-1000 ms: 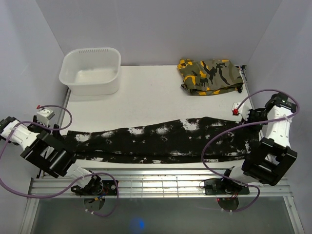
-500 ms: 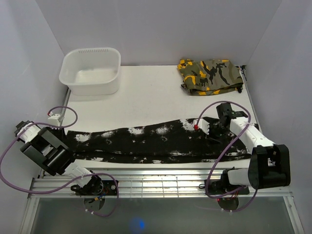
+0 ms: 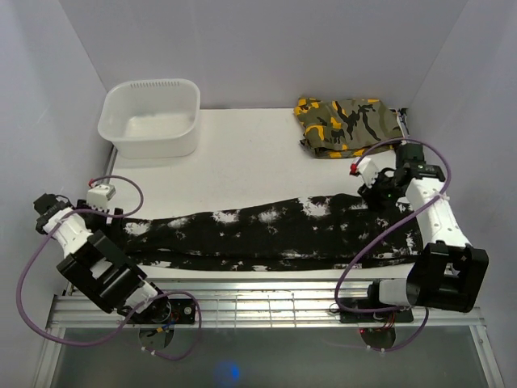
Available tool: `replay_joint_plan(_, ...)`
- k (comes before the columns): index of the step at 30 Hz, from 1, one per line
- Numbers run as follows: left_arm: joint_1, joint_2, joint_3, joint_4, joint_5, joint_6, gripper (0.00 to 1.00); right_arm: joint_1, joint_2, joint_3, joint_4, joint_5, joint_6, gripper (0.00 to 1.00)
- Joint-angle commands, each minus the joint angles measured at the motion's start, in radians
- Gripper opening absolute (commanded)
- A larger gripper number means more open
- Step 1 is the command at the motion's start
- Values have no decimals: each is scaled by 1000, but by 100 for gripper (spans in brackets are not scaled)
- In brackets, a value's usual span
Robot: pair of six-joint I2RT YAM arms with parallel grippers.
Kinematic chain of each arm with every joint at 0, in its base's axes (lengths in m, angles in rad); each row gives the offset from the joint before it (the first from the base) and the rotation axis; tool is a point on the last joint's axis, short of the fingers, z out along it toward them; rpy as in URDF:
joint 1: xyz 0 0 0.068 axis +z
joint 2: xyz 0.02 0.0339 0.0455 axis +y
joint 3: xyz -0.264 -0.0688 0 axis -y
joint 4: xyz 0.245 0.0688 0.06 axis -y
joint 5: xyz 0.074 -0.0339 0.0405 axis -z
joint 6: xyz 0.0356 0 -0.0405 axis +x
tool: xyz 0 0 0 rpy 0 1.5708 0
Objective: Fold and stack the trousers
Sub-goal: Fold the trousers
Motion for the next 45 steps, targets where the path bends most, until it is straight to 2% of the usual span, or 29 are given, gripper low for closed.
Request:
replay_joint_plan(1, -62, -100, 0, 16, 59, 19, 98, -97, 75, 87, -152, -52, 20, 48)
replay_joint_plan(3, -105, -100, -30, -13, 46, 36, 97, -113, 104, 93, -178, -58, 16, 47)
replay_joint_plan(4, -117, -86, -40, -22, 36, 47, 83, -113, 107, 89, -201, -64, 10, 47)
replay_joint_plan(6, -128, -63, -74, -53, 7, 71, 69, -104, 98, 60, -218, -106, -10, 45)
replay_joint_plan(7, -130, -36, -86, -59, -15, 97, 56, -81, 92, 44, -211, -107, -10, 43)
replay_joint_plan(8, -130, -19, -112, -74, -39, 116, 50, -65, 84, 26, -206, -93, -10, 38)
replay_joint_plan(10, -130, 13, -140, -91, -132, 165, 42, -3, 55, -38, -199, -67, -15, 34)
replay_joint_plan(11, -130, 35, -154, -94, -162, 200, 35, 19, 46, -65, -188, -32, -18, 33)
replay_joint_plan(14, -128, 17, -201, -105, -239, 289, 27, 111, 6, -180, -157, 41, -35, 31)
replay_joint_plan(17, -130, -31, -197, -135, -224, 357, 22, 171, -29, -278, -131, 135, -82, 28)
replay_joint_plan(19, -128, -65, -128, -204, -132, 400, 22, 191, -42, -284, -125, 149, -121, 24)
replay_joint_plan(20, -130, -71, -93, -232, -88, 400, 25, 192, -45, -228, -129, 120, -124, 24)
replay_joint_plan(21, -128, -66, -52, -255, -43, 381, 43, 194, -45, -185, -158, 79, -127, 24)
replay_joint_plan(22, -130, -60, 32, -292, 4, 363, 53, 209, -39, -134, -171, -5, -112, 24)
replay_joint_plan(24, -130, -34, 114, -314, 139, 311, 69, 243, -23, 4, -169, -70, -71, 27)
replay_joint_plan(25, -130, -1, 149, -317, 175, 250, 71, 299, -19, 34, -130, -99, -14, 27)
replay_joint_plan(27, -128, 39, 245, -291, 241, 169, 71, 376, -5, 96, -87, -107, 35, 27)
replay_joint_plan(28, -130, 90, 269, -237, 243, 48, 70, 457, 0, 104, -32, -107, 60, 28)
replay_joint_plan(29, -130, 120, 321, -220, 235, 0, 68, 497, 9, 108, -9, -100, 101, 28)
replay_joint_plan(34, -127, 332, 504, -247, 90, -128, 53, 778, 64, 69, 143, -22, 192, 30)
replay_joint_plan(37, -127, 403, 541, -243, 2, -143, 44, 872, 119, 21, 228, 29, 224, 29)
replay_joint_plan(45, -128, 474, 495, -133, -135, -198, 43, 941, 178, -97, 340, 71, 296, 33)
